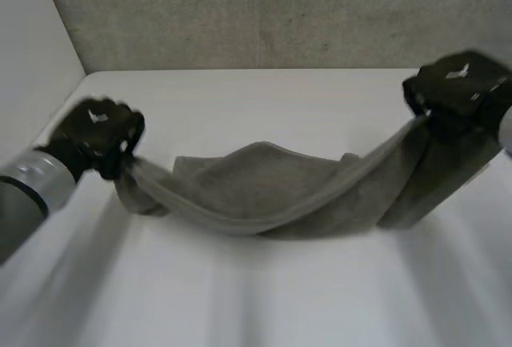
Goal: Fold the towel.
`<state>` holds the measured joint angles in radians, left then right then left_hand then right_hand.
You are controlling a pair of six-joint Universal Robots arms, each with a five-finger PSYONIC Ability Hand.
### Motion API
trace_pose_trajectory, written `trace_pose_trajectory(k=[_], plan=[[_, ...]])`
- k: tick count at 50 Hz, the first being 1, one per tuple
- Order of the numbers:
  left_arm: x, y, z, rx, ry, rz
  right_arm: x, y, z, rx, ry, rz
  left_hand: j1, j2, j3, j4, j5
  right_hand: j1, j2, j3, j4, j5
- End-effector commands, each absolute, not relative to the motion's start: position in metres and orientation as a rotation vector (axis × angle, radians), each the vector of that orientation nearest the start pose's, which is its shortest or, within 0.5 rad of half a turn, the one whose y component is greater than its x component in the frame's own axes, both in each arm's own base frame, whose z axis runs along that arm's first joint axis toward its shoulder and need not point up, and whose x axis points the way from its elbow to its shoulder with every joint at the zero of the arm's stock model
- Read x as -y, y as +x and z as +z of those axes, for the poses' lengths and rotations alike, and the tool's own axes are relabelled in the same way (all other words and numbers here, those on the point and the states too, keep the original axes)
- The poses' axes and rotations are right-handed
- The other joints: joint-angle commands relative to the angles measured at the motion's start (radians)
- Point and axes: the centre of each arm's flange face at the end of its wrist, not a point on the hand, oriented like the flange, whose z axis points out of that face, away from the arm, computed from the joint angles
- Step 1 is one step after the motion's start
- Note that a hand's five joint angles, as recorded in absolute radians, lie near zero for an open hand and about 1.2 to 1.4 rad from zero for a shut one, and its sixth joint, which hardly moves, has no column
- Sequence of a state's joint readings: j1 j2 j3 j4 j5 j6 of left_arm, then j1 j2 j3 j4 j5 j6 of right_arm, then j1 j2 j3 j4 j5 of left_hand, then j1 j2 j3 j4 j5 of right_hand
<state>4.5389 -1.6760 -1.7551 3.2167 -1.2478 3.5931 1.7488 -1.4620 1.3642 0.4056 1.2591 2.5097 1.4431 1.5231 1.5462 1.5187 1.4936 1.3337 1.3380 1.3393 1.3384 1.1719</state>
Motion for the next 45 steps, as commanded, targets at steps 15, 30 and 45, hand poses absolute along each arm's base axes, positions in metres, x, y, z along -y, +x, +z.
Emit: trace_pose_trajectory(k=[15, 30, 45], plan=[[0.291, -0.217, 0.157, -2.24, 1.202, -1.908, 0.309, 0.211, 0.241, -2.307, -1.24, -1.783, -0.123, -0.203, -0.226, -0.198, -0.348, 0.063, 0.058, 0.057, 0.058, 0.05], [0.263, -0.223, 0.156, -2.206, 1.391, -1.914, 0.31, 0.211, 0.229, -2.354, -1.242, -1.745, -0.862, -0.942, -0.965, -0.938, -1.087, 0.063, 0.058, 0.057, 0.058, 0.05], [0.267, -0.211, 0.161, -2.253, 1.411, -1.829, 0.309, 0.212, 0.227, -2.358, -1.244, -1.734, -0.842, -0.922, -0.945, -0.918, -1.067, 0.063, 0.058, 0.057, 0.058, 0.05]])
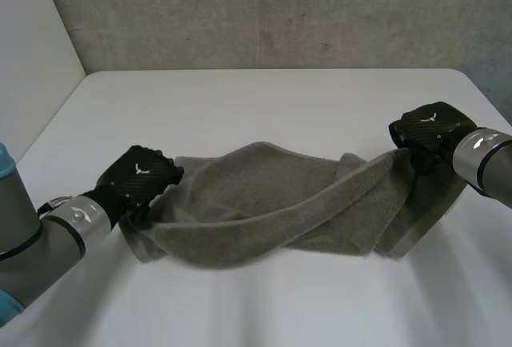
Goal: Fold the towel.
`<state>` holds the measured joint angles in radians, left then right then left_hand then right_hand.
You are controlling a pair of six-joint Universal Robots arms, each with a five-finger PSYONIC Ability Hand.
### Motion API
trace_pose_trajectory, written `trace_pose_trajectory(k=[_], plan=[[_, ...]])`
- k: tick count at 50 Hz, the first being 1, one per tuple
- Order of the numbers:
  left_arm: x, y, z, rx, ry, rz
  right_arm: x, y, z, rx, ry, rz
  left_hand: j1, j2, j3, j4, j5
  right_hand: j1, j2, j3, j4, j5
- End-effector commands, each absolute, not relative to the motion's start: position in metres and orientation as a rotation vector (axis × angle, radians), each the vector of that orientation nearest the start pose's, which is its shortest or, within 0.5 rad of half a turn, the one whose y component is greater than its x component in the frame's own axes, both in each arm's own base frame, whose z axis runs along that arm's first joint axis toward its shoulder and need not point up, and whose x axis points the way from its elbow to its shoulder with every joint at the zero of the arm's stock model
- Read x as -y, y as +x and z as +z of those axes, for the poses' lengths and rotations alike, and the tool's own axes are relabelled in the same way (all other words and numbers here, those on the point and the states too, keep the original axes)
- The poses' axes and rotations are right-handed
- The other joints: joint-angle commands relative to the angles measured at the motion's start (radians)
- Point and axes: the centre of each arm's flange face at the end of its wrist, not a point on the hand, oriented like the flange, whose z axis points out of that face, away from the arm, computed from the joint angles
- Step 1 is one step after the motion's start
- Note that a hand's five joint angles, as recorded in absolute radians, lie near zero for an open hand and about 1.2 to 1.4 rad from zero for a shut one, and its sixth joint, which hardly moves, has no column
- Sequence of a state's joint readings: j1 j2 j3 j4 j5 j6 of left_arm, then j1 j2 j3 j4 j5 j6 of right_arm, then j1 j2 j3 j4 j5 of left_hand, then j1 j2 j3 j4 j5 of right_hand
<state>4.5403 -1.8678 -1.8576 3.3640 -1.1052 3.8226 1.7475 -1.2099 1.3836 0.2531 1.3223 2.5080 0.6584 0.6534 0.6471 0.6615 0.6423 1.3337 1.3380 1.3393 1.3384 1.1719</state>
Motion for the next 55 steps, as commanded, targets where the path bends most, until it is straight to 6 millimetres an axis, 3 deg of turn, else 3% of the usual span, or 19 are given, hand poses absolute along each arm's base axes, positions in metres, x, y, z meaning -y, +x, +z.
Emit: trace_pose_trajectory(k=[1, 12, 17, 23, 34, 47, 55], plan=[[0.268, -0.21, 0.164, -2.247, 1.402, -1.835, 0.309, 0.212, 0.227, -2.358, -1.244, -1.734, -0.06, -0.055, -0.049, -0.063, -0.219, 0.063, 0.058, 0.057, 0.058, 0.05], [0.268, -0.205, 0.198, -2.216, 1.286, -1.965, 0.309, 0.212, 0.228, -2.355, -1.246, -1.739, -0.081, -0.076, -0.07, -0.084, -0.239, 0.063, 0.058, 0.057, 0.058, 0.05], [0.259, -0.205, 0.213, -2.279, 1.215, -2.022, 0.309, 0.212, 0.227, -2.356, -1.246, -1.736, -0.063, -0.058, -0.052, -0.066, -0.222, 0.063, 0.058, 0.057, 0.058, 0.05], [0.246, -0.205, 0.217, -2.336, 1.226, -1.993, 0.309, 0.212, 0.227, -2.356, -1.246, -1.736, -0.063, -0.058, -0.052, -0.066, -0.222, 0.063, 0.058, 0.057, 0.058, 0.05], [0.232, -0.205, 0.2, -2.447, 1.258, -1.868, 0.308, 0.212, 0.227, -2.353, -1.248, -1.736, -0.054, -0.049, -0.043, -0.058, -0.213, 0.063, 0.058, 0.057, 0.058, 0.05], [0.242, -0.205, 0.165, -2.466, 1.37, -1.7, 0.308, 0.212, 0.226, -2.353, -1.249, -1.731, -0.046, -0.041, -0.034, -0.049, -0.204, 0.063, 0.058, 0.057, 0.058, 0.05], [0.248, -0.206, 0.155, -2.485, 1.387, -1.669, 0.308, 0.212, 0.226, -2.354, -1.249, -1.729, 0.074, 0.079, 0.086, 0.071, -0.084, 0.063, 0.058, 0.057, 0.058, 0.05]])
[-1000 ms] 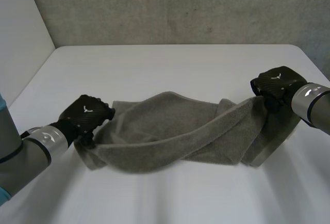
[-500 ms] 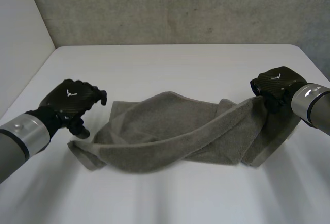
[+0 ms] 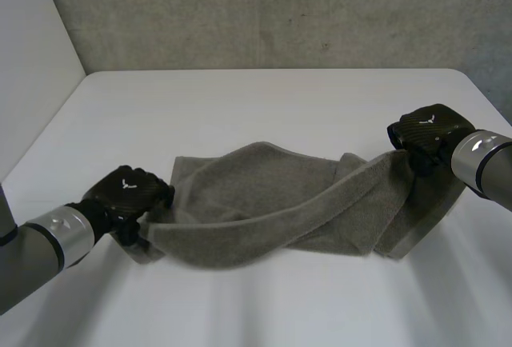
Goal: Fold the towel.
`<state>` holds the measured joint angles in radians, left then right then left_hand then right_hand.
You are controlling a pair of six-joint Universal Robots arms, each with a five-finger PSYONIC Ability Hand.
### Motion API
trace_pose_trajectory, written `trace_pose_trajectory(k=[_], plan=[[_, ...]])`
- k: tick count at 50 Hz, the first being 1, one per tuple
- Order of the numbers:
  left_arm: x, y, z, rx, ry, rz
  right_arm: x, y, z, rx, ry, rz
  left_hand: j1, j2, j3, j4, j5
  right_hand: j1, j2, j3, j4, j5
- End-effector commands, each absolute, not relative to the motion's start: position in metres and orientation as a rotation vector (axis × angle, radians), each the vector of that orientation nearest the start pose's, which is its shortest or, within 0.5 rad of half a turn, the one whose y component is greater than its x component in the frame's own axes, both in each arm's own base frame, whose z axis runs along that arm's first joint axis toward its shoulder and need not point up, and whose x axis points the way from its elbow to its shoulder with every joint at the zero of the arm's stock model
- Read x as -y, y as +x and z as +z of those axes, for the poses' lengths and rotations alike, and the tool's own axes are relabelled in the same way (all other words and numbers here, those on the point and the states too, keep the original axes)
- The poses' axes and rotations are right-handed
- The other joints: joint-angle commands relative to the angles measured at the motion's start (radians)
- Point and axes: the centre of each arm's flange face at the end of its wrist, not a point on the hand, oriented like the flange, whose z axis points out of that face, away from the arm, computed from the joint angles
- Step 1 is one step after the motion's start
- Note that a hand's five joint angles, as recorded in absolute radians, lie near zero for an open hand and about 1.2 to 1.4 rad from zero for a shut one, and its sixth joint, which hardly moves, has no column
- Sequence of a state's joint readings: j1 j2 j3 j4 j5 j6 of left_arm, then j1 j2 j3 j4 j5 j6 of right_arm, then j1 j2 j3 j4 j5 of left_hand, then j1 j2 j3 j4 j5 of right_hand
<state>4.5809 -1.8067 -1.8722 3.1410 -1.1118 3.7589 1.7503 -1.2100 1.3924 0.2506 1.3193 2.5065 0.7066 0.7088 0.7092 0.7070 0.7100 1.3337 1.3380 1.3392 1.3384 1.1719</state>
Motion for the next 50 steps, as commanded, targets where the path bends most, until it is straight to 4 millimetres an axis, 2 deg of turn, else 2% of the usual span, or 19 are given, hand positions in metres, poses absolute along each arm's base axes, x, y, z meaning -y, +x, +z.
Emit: trace_pose_trajectory(k=[1, 3, 9, 12, 14, 15, 16, 17, 19, 20, 22, 23, 24, 25, 27, 30, 36, 41, 50], plan=[[0.248, -0.206, 0.155, -2.485, 1.387, -1.669, 0.308, 0.212, 0.226, -2.354, -1.249, -1.729, 0.027, 0.024, 0.024, 0.026, -0.151, 0.063, 0.058, 0.057, 0.058, 0.05], [0.248, -0.207, 0.153, -2.492, 1.388, -1.662, 0.308, 0.212, 0.225, -2.356, -1.25, -1.724, 0.074, 0.071, 0.071, 0.073, -0.104, 0.063, 0.058, 0.057, 0.058, 0.05], [0.253, -0.207, 0.157, -2.489, 1.37, -1.686, 0.31, 0.212, 0.222, -2.362, -1.249, -1.716, 0.69, 0.687, 0.687, 0.689, 0.512, 0.063, 0.058, 0.057, 0.058, 0.05], [0.261, -0.208, 0.17, -2.448, 1.337, -1.759, 0.312, 0.21, 0.227, -2.359, -1.241, -1.742, 0.69, 0.687, 0.687, 0.689, 0.512, 0.063, 0.058, 0.057, 0.058, 0.05], [0.266, -0.209, 0.212, -2.362, 1.237, -1.947, 0.311, 0.209, 0.241, -2.34, -1.234, -1.797, 0.69, 0.687, 0.687, 0.689, 0.512, 0.063, 0.058, 0.057, 0.058, 0.05], [0.266, -0.209, 0.213, -2.361, 1.236, -1.948, 0.311, 0.209, 0.241, -2.34, -1.234, -1.798, 0.69, 0.687, 0.687, 0.689, 0.512, 0.063, 0.058, 0.057, 0.058, 0.05], [0.267, -0.209, 0.234, -2.329, 1.173, -2.045, 0.308, 0.209, 0.257, -2.31, -1.229, -1.862, 0.69, 0.687, 0.687, 0.689, 0.512, 0.063, 0.058, 0.057, 0.058, 0.05], [0.267, -0.209, 0.234, -2.329, 1.172, -2.046, 0.308, 0.209, 0.257, -2.31, -1.229, -1.863, 0.69, 0.687, 0.687, 0.689, 0.512, 0.063, 0.058, 0.057, 0.058, 0.05], [0.267, -0.206, 0.281, -2.239, 1.048, -2.25, 0.299, 0.206, 0.299, -2.219, -1.193, -2.027, 0.69, 0.687, 0.687, 0.689, 0.512, 0.063, 0.058, 0.057, 0.058, 0.05], [0.267, -0.206, 0.281, -2.239, 1.047, -2.251, 0.299, 0.206, 0.299, -2.219, -1.193, -2.028, 0.69, 0.687, 0.687, 0.689, 0.512, 0.063, 0.058, 0.057, 0.058, 0.05], [0.262, -0.204, 0.323, -2.129, 0.963, -2.424, 0.281, 0.204, 0.343, -2.111, -1.173, -2.175, 0.69, 0.687, 0.687, 0.689, 0.512, 0.063, 0.058, 0.057, 0.058, 0.05], [0.262, -0.204, 0.324, -2.129, 0.962, -2.425, 0.281, 0.204, 0.344, -2.111, -1.173, -2.176, 0.69, 0.687, 0.687, 0.689, 0.512, 0.063, 0.058, 0.057, 0.058, 0.05], [0.258, -0.202, 0.342, -2.073, 0.922, -2.494, 0.27, 0.202, 0.366, -2.06, -1.163, -2.246, 0.69, 0.687, 0.687, 0.689, 0.512, 0.063, 0.058, 0.057, 0.058, 0.05], [0.258, -0.202, 0.342, -2.072, 0.922, -2.495, 0.27, 0.202, 0.367, -2.059, -1.162, -2.247, 0.69, 0.687, 0.687, 0.689, 0.512, 0.063, 0.058, 0.057, 0.058, 0.05], [0.258, -0.196, 0.368, -1.985, 0.864, -2.577, 0.251, 0.199, 0.397, -2.007, -1.174, -2.317, 0.69, 0.687, 0.687, 0.689, 0.512, 0.063, 0.058, 0.057, 0.058, 0.05], [0.264, -0.189, 0.377, -1.963, 0.831, -2.576, 0.244, 0.195, 0.404, -2.059, -1.244, -2.268, 0.69, 0.687, 0.687, 0.689, 0.512, 0.063, 0.058, 0.057, 0.058, 0.05], [0.276, -0.187, 0.354, -2.119, 0.818, -2.469, 0.261, 0.188, 0.369, -2.228, -1.497, -2.035, 0.69, 0.687, 0.687, 0.689, 0.512, 0.063, 0.058, 0.057, 0.058, 0.05], [0.301, -0.196, 0.299, -2.359, 0.874, -2.249, 0.285, 0.198, 0.319, -2.301, -1.644, -1.792, 0.69, 0.687, 0.687, 0.689, 0.512, 0.063, 0.058, 0.057, 0.058, 0.05], [0.334, -0.225, 0.242, -2.321, 1.031, -1.951, 0.313, 0.233, 0.276, -2.273, -1.724, -1.733, 0.69, 0.687, 0.687, 0.689, 0.512, 0.063, 0.058, 0.057, 0.058, 0.05]])
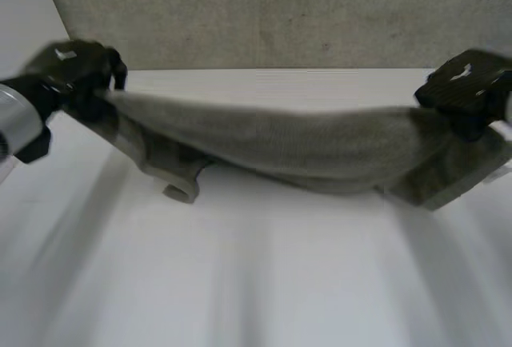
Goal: Fold the towel.
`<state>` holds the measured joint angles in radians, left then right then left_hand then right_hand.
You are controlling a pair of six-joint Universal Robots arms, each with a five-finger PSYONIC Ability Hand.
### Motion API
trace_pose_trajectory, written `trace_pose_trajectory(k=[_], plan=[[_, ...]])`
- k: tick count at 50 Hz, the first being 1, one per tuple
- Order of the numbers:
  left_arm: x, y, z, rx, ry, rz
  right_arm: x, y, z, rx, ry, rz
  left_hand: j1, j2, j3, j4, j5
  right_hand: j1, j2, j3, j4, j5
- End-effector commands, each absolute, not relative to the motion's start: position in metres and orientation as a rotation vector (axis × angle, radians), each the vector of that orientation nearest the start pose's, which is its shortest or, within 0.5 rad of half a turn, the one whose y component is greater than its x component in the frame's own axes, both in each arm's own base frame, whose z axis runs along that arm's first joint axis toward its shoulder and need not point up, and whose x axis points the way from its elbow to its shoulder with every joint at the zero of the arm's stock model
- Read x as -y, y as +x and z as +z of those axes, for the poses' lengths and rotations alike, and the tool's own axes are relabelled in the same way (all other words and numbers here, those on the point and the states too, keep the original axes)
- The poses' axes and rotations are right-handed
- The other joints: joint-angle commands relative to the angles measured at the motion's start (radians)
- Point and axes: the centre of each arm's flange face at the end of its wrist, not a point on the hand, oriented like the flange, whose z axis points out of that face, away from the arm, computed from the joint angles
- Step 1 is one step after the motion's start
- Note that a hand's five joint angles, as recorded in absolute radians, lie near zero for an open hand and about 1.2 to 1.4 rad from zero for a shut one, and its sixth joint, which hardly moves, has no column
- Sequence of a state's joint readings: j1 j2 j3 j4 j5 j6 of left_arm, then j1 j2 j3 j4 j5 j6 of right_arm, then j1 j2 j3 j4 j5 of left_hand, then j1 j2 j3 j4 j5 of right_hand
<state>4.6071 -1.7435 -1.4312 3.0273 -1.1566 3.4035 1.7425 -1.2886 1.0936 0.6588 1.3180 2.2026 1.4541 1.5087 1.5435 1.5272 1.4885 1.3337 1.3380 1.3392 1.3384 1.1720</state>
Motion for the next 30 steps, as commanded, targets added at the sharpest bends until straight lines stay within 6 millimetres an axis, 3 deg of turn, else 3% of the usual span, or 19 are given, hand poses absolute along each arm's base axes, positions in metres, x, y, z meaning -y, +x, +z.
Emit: trace_pose_trajectory(k=[1, 5, 7, 8, 10, 11, 12, 13, 14, 15, 16, 18, 19, 21, 25, 26, 27, 29, 30], plan=[[0.344, -0.228, 0.235, -2.284, 1.041, -1.908, 0.322, 0.238, 0.27, -2.268, -1.732, -1.773, -0.058, -0.112, -0.147, -0.131, -0.267, 0.063, 0.058, 0.057, 0.058, 0.05], [0.367, -0.234, 0.227, -2.203, 1.048, -1.859, 0.34, 0.255, 0.264, -2.204, -1.749, -1.904, -0.058, -0.112, -0.147, -0.131, -0.267, 0.063, 0.058, 0.057, 0.058, 0.05], [0.387, -0.245, 0.236, -2.097, 1.044, -1.909, 0.364, 0.269, 0.264, -2.103, -1.718, -2.115, -0.058, -0.112, -0.147, -0.131, -0.267, 0.063, 0.058, 0.057, 0.058, 0.05], [0.387, -0.245, 0.237, -2.096, 1.044, -1.91, 0.364, 0.27, 0.264, -2.102, -1.718, -2.117, -0.058, -0.112, -0.147, -0.131, -0.267, 0.063, 0.058, 0.057, 0.058, 0.05], [0.404, -0.257, 0.268, -1.959, 0.999, -2.057, 0.391, 0.279, 0.285, -1.943, -1.622, -2.439, -0.058, -0.112, -0.147, -0.131, -0.267, 0.063, 0.058, 0.057, 0.058, 0.05], [0.404, -0.257, 0.268, -1.958, 0.998, -2.058, 0.391, 0.279, 0.285, -1.942, -1.622, -2.441, -0.058, -0.112, -0.147, -0.131, -0.267, 0.063, 0.058, 0.057, 0.058, 0.05], [0.41, -0.261, 0.292, -1.864, 0.954, -2.157, 0.4, 0.285, 0.303, -1.816, -1.544, -2.631, -0.058, -0.112, -0.147, -0.131, -0.267, 0.063, 0.058, 0.057, 0.058, 0.05], [0.413, -0.265, 0.322, -1.748, 0.884, -2.279, 0.4, 0.285, 0.304, -1.815, -1.543, -2.633, -0.058, -0.112, -0.147, -0.131, -0.267, 0.063, 0.058, 0.057, 0.058, 0.05], [0.413, -0.265, 0.322, -1.747, 0.884, -2.28, 0.404, 0.292, 0.324, -1.655, -1.439, -2.822, -0.058, -0.112, -0.147, -0.131, -0.267, 0.063, 0.058, 0.057, 0.058, 0.05], [0.414, -0.269, 0.351, -1.63, 0.789, -2.41, 0.404, 0.297, 0.346, -1.484, -1.319, -2.988, -0.058, -0.112, -0.147, -0.131, -0.267, 0.063, 0.058, 0.057, 0.058, 0.05], [0.414, -0.269, 0.351, -1.629, 0.788, -2.411, 0.404, 0.297, 0.346, -1.482, -1.318, -2.989, -0.058, -0.112, -0.147, -0.131, -0.267, 0.063, 0.058, 0.057, 0.058, 0.05], [0.412, -0.262, 0.404, -1.426, 0.528, -2.639, 0.392, 0.298, 0.391, -1.167, -1.087, -3.242, -0.058, -0.112, -0.147, -0.131, -0.267, 0.063, 0.058, 0.057, 0.058, 0.05], [0.412, -0.262, 0.405, -1.425, 0.526, -2.64, 0.391, 0.298, 0.391, -1.165, -1.086, -3.243, -0.058, -0.112, -0.147, -0.131, -0.267, 0.063, 0.058, 0.057, 0.058, 0.05], [0.404, -0.253, 0.439, -1.289, 0.363, -2.788, 0.372, 0.29, 0.421, -0.978, -0.944, -3.324, -0.058, -0.112, -0.147, -0.131, -0.267, 0.063, 0.058, 0.057, 0.058, 0.05], [0.402, -0.251, 0.442, -1.296, 0.327, -2.836, 0.364, 0.288, 0.42, -0.982, -0.981, -3.263, -0.058, -0.112, -0.147, -0.131, -0.267, 0.063, 0.058, 0.057, 0.058, 0.05], [0.404, -0.251, 0.43, -1.365, 0.343, -2.807, 0.366, 0.291, 0.407, -1.048, -1.034, -3.196, -0.058, -0.112, -0.147, -0.131, -0.267, 0.063, 0.058, 0.057, 0.058, 0.05], [0.404, -0.251, 0.43, -1.366, 0.343, -2.807, 0.366, 0.291, 0.407, -1.049, -1.035, -3.196, -0.058, -0.112, -0.147, -0.131, -0.267, 0.063, 0.058, 0.057, 0.058, 0.05], [0.41, -0.252, 0.394, -1.524, 0.4, -2.72, 0.367, 0.293, 0.377, -1.236, -1.153, -3.044, -0.058, -0.112, -0.147, -0.131, -0.267, 0.063, 0.058, 0.057, 0.058, 0.05], [0.41, -0.252, 0.394, -1.525, 0.401, -2.72, 0.367, 0.293, 0.376, -1.237, -1.154, -3.043, -0.058, -0.112, -0.147, -0.131, -0.267, 0.063, 0.058, 0.057, 0.058, 0.05]])
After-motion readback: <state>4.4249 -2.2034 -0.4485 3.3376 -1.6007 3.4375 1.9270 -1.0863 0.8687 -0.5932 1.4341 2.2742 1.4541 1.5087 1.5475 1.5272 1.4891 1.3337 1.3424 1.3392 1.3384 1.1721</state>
